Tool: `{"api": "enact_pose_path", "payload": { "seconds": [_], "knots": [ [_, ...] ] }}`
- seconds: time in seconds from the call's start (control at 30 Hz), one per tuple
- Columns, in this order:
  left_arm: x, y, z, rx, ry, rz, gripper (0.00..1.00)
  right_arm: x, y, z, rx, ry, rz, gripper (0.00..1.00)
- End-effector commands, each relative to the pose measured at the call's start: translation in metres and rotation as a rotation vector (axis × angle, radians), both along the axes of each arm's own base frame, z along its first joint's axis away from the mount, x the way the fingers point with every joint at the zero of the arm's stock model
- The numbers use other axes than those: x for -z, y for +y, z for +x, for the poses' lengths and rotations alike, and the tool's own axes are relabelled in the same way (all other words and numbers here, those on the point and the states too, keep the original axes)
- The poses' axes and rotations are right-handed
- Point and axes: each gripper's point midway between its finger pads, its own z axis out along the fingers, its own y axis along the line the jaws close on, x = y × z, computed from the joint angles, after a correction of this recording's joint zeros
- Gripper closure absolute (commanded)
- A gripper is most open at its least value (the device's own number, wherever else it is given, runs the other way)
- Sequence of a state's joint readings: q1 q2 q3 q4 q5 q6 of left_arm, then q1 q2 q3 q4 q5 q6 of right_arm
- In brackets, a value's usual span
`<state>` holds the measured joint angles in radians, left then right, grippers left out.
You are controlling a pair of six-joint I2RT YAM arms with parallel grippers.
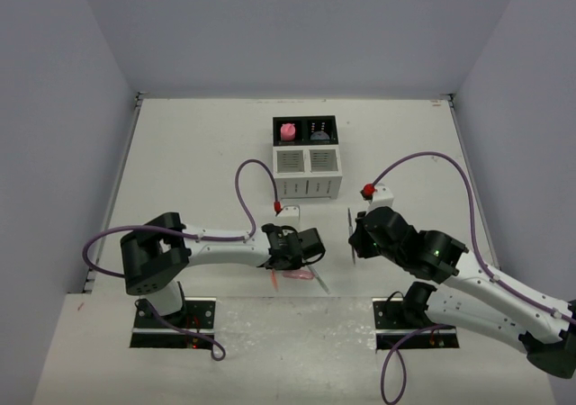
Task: Sort the stationery into containers
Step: Pick up the pen cap from the center of the board.
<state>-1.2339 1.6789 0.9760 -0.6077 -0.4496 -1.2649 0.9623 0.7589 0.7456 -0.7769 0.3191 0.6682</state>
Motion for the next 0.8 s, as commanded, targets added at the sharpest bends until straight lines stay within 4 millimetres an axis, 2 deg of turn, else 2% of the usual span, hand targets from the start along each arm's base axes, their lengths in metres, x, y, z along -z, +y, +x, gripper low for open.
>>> {"api": "enact_pose_path", "payload": {
  "seconds": [0.0,0.23,0.43,0.57,0.77],
  "knots": [
    [0.005,-0.003,0.006,-0.030,-0.029,0.005,0.77,-0.003,0.006,0.001,-0.018,-0.014,0.018,1.00],
    [0.019,-0.001,0.002,-0.021,-0.001,0.049,0.77,-0.002,0.006,0.001,-0.022,-0.014,0.018,1.00],
    [0.020,-0.002,0.003,-0.012,0.000,0.059,0.78,-0.002,0.007,0.001,-0.024,-0.013,0.016,1.00],
    [0.020,-0.002,0.003,0.000,-0.001,0.065,0.88,-0.003,0.007,0.000,-0.027,-0.014,0.018,1.00],
    [0.019,-0.001,0.002,0.003,0.001,0.064,0.96,-0.004,0.007,0.000,-0.030,-0.015,0.022,1.00]
  ]
}}
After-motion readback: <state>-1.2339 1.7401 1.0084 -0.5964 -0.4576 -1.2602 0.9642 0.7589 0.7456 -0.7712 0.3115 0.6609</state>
